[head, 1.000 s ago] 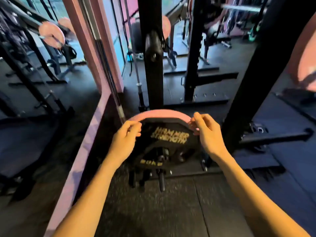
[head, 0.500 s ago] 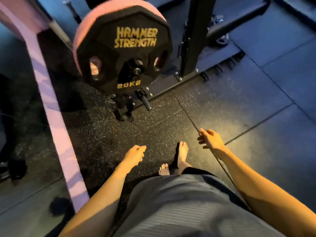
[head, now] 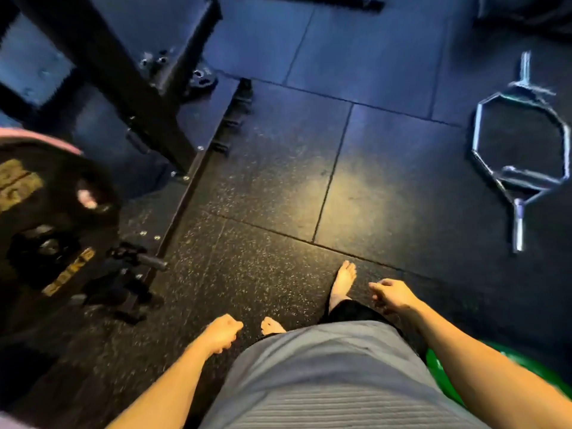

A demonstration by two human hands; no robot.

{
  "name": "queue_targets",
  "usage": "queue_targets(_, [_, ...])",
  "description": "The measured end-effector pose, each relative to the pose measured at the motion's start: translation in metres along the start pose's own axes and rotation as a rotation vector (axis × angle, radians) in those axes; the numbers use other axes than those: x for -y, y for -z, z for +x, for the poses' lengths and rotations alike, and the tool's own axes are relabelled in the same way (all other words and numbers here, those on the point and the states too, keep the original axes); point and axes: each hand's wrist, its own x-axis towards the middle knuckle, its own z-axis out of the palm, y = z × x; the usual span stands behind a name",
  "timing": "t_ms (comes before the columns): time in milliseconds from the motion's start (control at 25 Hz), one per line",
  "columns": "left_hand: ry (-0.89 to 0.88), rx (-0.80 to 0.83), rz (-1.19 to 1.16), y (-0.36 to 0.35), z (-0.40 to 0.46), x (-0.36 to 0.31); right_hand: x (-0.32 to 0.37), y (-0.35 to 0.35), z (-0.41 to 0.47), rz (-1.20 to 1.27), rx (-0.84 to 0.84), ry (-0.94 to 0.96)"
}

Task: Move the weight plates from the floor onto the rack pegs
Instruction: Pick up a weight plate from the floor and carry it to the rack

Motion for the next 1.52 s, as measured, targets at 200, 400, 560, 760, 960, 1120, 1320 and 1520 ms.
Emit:
queue_targets(200, [-0.103, -0.056, 0.187, 0.03, 0.038, -0.152, -0.029, 0.08, 0.046, 0.172, -0.07, -0.096])
queue_targets(400, [-0.176, -0.083, 0.126, 0.017, 0.052, -0.306, -0.016, 0.167, 0.088, 0.17, -0.042, -0.131])
queue_targets(560, [-0.197, -0.102, 0.104, 0.014, 0.07, -0.406, 0.026, 0.234, 0.136, 0.181, -0.024, -0.168])
queue_targets(760, [-0.16, 0.0, 0.322, 0.039, 0.13, -0.518, 0.119, 0.31, 0.222, 0.109, 0.021, -0.174])
queue_targets(960, [-0.174, -0.022, 0.346, 0.124, 0.167, -0.661, 0.268, 0.403, 0.299, 0.135, -0.049, -0.101])
queue_targets(1120, [-0.25, -0.014, 0.329, 0.206, 0.201, -0.781, 0.4, 0.472, 0.356, 0.138, -0.086, -0.022])
queue_targets(1320, [-0.231, -0.05, 0.205, 0.27, 0.268, -0.899, 0.521, 0.53, 0.453, -0.006, -0.036, -0.015])
queue_targets(1520, [-0.082, -0.112, -0.155, 0.323, 0.302, -1.004, 0.68, 0.593, 0.546, -0.139, 0.047, -0.02])
